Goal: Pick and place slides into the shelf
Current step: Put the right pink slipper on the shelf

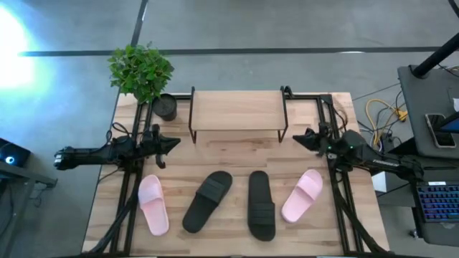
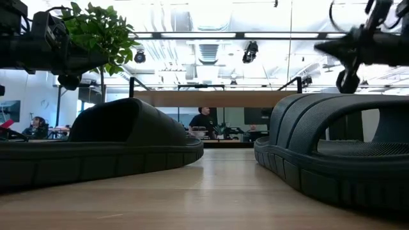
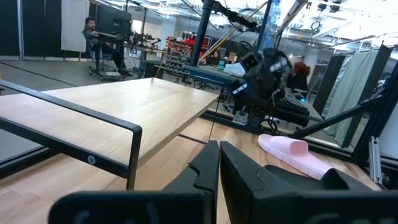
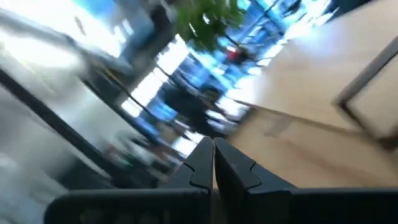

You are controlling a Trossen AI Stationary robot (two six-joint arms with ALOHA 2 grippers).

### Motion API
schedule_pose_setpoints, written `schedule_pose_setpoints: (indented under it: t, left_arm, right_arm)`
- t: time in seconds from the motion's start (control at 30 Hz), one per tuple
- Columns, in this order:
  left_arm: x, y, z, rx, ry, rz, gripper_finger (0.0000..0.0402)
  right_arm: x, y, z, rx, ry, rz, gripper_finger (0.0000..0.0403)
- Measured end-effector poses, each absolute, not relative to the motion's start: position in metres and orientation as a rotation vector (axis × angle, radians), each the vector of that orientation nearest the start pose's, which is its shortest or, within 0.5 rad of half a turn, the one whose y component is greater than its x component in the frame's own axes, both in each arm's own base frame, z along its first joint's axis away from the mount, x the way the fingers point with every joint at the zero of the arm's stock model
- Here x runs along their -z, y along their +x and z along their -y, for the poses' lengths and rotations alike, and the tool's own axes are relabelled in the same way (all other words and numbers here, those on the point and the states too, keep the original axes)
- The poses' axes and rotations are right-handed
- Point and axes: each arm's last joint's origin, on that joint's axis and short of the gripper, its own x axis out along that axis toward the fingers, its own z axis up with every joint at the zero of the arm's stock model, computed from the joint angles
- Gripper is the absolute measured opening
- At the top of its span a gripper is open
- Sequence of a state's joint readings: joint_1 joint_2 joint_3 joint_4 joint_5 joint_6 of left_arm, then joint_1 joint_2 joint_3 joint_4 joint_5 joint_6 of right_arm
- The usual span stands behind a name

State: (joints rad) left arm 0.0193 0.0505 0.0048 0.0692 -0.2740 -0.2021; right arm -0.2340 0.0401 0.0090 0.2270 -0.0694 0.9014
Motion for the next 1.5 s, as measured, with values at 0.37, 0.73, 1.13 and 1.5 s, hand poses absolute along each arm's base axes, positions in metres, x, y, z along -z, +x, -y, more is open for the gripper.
schedule_pose_setpoints:
  t: [0.37,0.73,1.13,1.5]
  left_arm:
    - [-0.168,0.099,-0.01,-0.29,-0.204,0.052,0.0]
    - [-0.168,0.099,-0.01,-0.29,-0.204,0.053,0.0]
    - [-0.195,0.095,-0.009,-0.153,-0.656,0.382,0.0]
    - [-0.208,0.09,-0.009,-0.094,-0.733,0.519,0.0]
  right_arm:
    - [-0.221,0.085,0.013,-0.268,0.765,0.528,0.0009]
    - [-0.233,0.075,0.02,-0.026,0.751,0.831,0.0009]
    - [-0.289,0.107,0.022,-0.073,0.611,0.698,0.0009]
    - [-0.353,0.205,0.035,-0.161,0.545,0.485,0.0009]
